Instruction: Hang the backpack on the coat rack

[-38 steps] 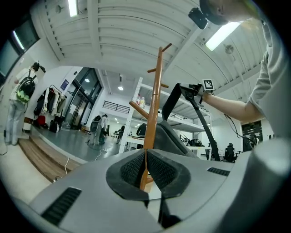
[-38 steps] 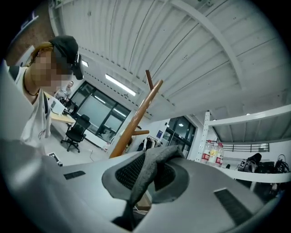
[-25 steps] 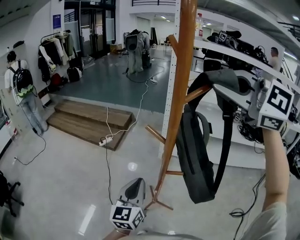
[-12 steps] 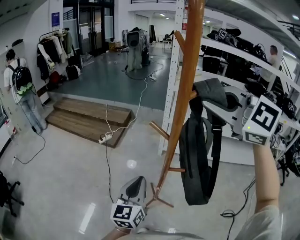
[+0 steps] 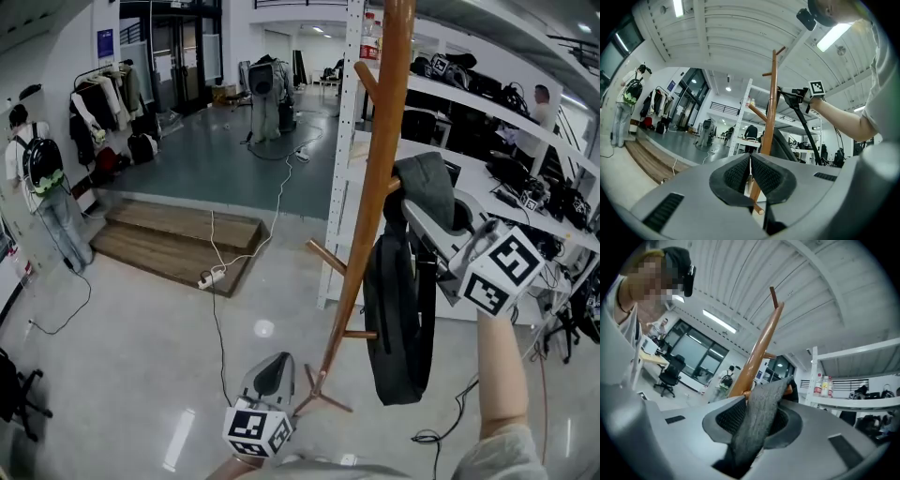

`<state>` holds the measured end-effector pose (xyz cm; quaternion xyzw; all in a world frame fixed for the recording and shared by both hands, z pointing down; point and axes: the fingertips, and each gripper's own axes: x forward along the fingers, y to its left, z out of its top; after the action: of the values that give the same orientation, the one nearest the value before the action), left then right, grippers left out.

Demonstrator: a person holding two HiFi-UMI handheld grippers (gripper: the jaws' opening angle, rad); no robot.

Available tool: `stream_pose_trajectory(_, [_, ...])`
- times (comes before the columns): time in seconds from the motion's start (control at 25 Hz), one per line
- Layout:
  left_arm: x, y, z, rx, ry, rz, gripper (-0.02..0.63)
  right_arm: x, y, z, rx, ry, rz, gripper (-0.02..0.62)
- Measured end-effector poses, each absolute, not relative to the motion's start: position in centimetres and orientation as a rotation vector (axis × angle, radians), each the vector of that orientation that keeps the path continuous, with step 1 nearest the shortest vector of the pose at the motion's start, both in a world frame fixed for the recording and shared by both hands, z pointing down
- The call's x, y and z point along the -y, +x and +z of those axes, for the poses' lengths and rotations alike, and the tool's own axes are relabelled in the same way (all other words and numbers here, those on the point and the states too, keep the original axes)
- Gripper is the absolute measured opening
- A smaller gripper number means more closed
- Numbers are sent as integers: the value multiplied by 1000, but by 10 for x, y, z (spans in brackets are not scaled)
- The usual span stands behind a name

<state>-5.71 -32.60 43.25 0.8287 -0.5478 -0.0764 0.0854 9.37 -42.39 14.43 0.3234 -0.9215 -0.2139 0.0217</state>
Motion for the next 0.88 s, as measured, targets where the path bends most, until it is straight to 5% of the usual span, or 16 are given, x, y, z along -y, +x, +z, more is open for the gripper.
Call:
stream_pose_trajectory(0.2, [326, -60, 433, 1622, 2477, -220, 21, 433, 104, 154, 2802, 1250, -623, 198])
stream_pose_trajectory(0.88, [317, -58, 450, 1478, 2575, -142, 21, 361, 158, 239, 2400, 1976, -750, 219])
